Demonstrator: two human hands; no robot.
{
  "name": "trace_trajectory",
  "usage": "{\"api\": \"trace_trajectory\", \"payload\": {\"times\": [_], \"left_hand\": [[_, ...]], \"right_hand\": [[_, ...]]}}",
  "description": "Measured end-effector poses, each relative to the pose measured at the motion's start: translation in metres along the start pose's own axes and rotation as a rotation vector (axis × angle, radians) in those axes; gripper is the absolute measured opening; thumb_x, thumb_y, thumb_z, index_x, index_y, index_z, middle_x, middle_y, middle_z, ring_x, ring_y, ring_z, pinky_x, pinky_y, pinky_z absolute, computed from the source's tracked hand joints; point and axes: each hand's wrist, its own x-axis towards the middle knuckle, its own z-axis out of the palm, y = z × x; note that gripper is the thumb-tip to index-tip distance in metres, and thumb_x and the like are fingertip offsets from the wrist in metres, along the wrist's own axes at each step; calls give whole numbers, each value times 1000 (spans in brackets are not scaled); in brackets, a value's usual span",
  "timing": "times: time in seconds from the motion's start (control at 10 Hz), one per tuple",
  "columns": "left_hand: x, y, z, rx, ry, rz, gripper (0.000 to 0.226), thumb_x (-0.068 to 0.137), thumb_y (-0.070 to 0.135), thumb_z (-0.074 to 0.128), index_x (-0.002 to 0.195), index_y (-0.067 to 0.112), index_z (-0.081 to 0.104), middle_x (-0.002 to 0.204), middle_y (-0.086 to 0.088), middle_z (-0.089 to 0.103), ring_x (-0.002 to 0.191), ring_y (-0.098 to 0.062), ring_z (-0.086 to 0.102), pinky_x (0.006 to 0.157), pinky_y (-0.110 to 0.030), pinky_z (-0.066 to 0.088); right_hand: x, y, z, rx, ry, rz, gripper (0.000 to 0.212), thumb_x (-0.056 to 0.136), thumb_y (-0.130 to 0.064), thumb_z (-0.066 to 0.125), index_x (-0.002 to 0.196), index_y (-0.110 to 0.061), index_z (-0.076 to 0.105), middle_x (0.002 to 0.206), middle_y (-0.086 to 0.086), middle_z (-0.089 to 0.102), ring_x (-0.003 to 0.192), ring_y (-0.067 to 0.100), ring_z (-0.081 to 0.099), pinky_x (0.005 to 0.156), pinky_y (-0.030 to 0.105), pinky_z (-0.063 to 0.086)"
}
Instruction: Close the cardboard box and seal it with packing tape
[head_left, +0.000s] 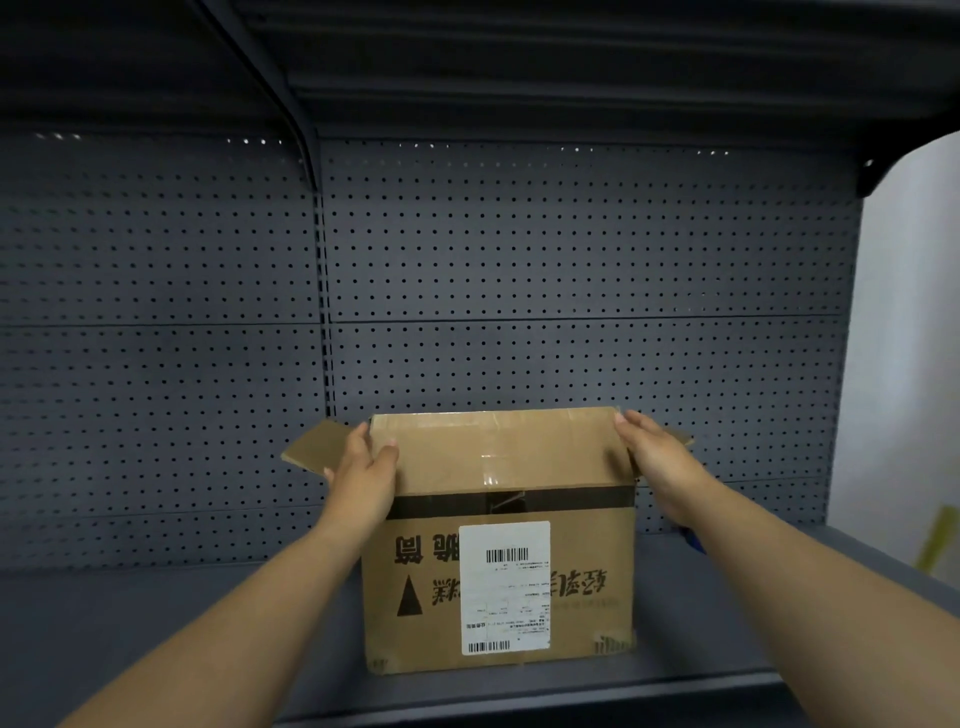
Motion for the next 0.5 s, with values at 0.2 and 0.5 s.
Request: {"api": "trace_trajectory", "payload": {"times": [0.2,0.5], "left_hand": [[-5,4,1,-25,-6,27,48,100,28,35,145,23,21,144,-6,36,140,-31,16,115,-46,13],[-4,16,-3,47,-70,-45,51,99,33,37,146,19,23,142,-8,41,130,-26,38,105,-38,30]], "right_hand": [[-2,-2,-3,-10,-34,-12,55,98,-43,36,147,-20,25,150,9,33,136,28,32,110,42,23],[-55,-78,-31,-243,-38,-390,54,92,-44,45,143,-30,34,146,-10,38,130,12,39,105,31,32]]}}
